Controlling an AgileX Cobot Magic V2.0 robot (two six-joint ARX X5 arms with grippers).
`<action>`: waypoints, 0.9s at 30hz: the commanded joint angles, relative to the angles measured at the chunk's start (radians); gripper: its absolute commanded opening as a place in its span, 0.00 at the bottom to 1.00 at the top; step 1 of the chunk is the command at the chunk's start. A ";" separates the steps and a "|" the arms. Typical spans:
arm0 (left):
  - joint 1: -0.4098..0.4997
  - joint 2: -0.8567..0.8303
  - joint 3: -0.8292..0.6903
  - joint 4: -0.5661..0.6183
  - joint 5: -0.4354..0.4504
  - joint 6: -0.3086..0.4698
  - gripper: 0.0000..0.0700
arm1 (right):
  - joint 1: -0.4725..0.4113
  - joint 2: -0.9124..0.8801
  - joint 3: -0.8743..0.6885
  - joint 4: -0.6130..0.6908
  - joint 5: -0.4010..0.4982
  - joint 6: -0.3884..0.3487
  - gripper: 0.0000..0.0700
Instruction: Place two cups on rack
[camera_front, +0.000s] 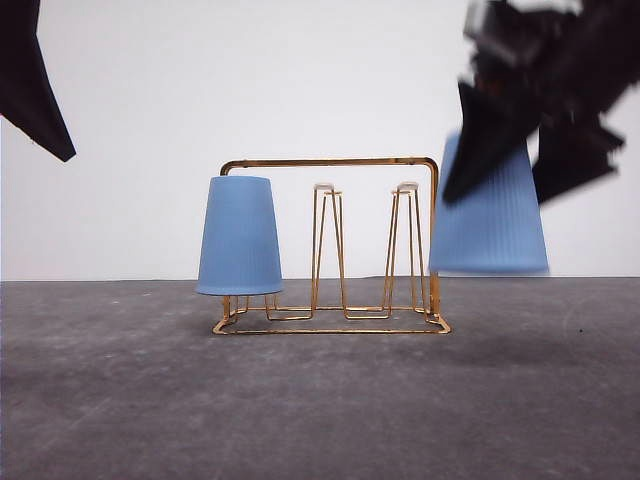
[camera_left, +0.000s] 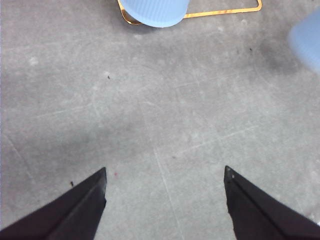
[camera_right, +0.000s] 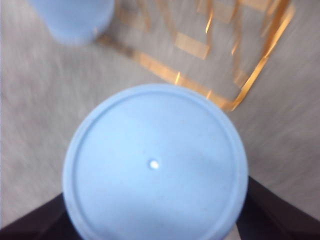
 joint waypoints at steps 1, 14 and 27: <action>-0.005 0.008 0.006 0.008 0.001 0.001 0.62 | 0.005 0.006 0.066 -0.043 0.018 0.013 0.41; -0.005 0.008 0.006 0.010 0.001 0.001 0.62 | 0.005 0.069 0.246 0.107 0.047 0.011 0.41; -0.005 0.008 0.006 0.029 0.000 0.002 0.62 | 0.005 0.284 0.246 0.215 0.066 0.004 0.45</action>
